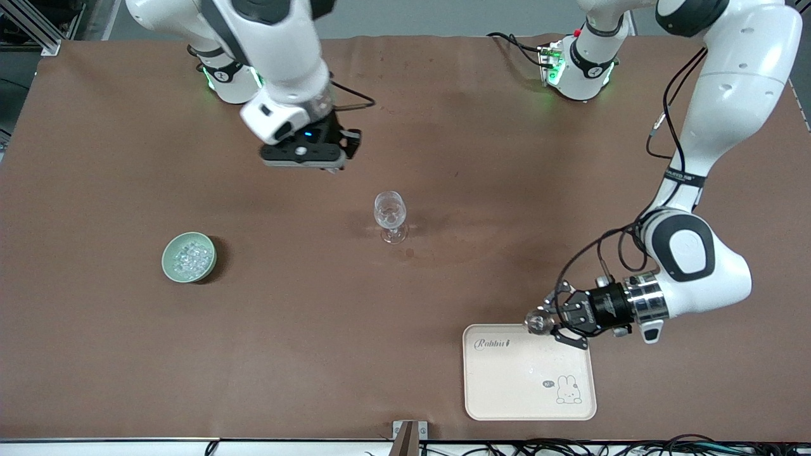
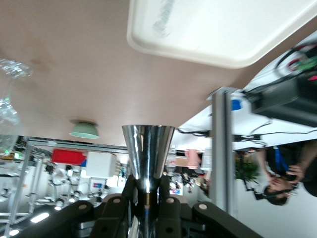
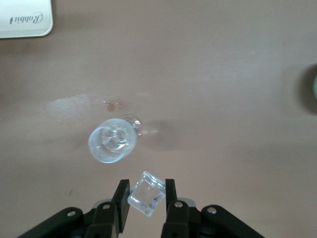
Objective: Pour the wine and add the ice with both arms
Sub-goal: 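Carry the jigger with the left gripper while the right gripper lowers the ice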
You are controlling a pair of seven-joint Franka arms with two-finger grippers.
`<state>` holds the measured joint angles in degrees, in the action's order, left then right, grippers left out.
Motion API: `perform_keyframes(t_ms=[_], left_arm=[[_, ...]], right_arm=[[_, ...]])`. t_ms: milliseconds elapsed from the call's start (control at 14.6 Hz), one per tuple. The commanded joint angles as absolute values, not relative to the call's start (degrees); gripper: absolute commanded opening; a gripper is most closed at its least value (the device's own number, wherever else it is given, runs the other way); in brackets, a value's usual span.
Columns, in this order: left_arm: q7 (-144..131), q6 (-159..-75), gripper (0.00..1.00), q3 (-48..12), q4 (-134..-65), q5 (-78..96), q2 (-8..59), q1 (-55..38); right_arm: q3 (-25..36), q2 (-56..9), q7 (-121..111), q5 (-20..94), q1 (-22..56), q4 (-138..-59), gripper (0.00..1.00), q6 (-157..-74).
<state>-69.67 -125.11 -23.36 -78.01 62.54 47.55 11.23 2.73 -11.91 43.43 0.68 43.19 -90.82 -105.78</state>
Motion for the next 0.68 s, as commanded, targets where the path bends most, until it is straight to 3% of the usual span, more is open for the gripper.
perform_keyframes(t_ms=[0,616], left_arm=[[-66.2,-124.89,0.01,-23.73,-72.43,64.95,54.03,13.61],[-52.49,-125.24,0.01,-23.73,-70.84,72.59,63.62,17.14]], right_arm=[[3.43,-15.8,48.15,-0.09,46.4,-90.18,0.03,-110.72],[3.43,-23.99,47.55,-0.7,47.73,-88.51,0.03,-117.51]])
